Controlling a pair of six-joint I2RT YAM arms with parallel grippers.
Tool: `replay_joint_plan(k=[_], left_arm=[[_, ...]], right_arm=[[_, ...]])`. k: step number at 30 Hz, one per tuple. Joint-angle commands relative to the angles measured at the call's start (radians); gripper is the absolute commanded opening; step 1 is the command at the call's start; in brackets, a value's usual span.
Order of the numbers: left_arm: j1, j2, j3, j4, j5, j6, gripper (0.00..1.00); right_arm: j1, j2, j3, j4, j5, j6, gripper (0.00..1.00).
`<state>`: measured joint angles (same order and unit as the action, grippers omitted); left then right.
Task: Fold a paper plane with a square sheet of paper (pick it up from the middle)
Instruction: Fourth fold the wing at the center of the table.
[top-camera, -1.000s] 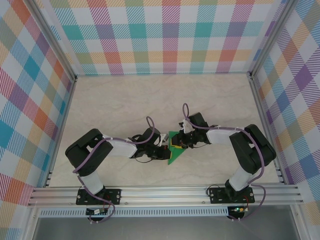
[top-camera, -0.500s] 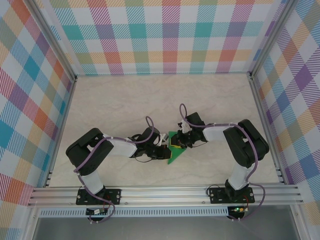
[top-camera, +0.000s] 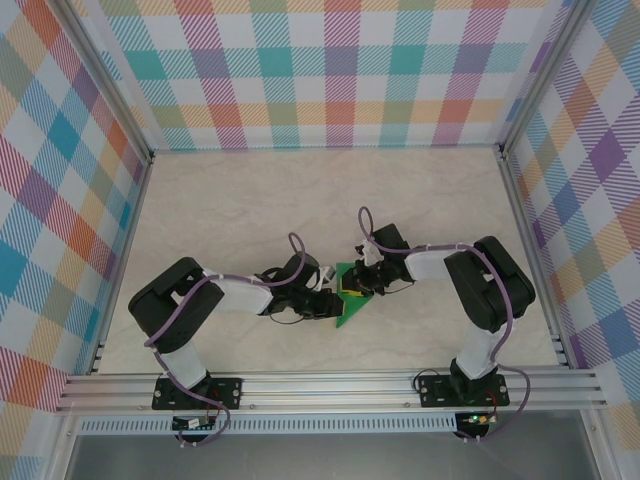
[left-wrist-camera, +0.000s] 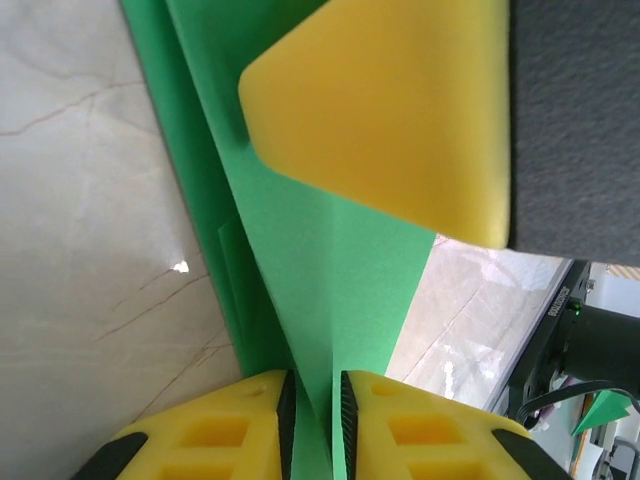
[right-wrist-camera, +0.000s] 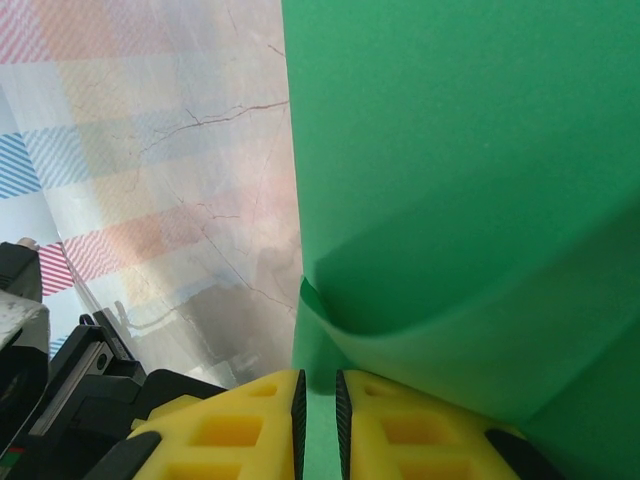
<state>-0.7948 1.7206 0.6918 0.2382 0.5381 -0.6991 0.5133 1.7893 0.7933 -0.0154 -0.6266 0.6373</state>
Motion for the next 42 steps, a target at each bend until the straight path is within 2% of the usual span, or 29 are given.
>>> replay_joint_plan(k=[1,15,22,42], left_arm=[[0.01,-0.033,-0.019,-0.008,-0.004,-0.026,0.21],[-0.03,-0.062,-0.04,0.009,0.001,-0.046,0.08],[-0.051,-0.019,-0.06,0.047,0.027,-0.039,0.02],[-0.066,-0.037,-0.078,0.044,0.039,-0.056,0.11]], right_arm=[[-0.001,0.052,-0.012,-0.021,0.048,-0.033,0.19],[-0.002,0.052,-0.026,-0.02,0.062,-0.031,0.19],[-0.001,0.072,-0.03,-0.014,0.07,-0.031,0.19],[-0.001,0.098,-0.035,-0.01,0.073,-0.033,0.19]])
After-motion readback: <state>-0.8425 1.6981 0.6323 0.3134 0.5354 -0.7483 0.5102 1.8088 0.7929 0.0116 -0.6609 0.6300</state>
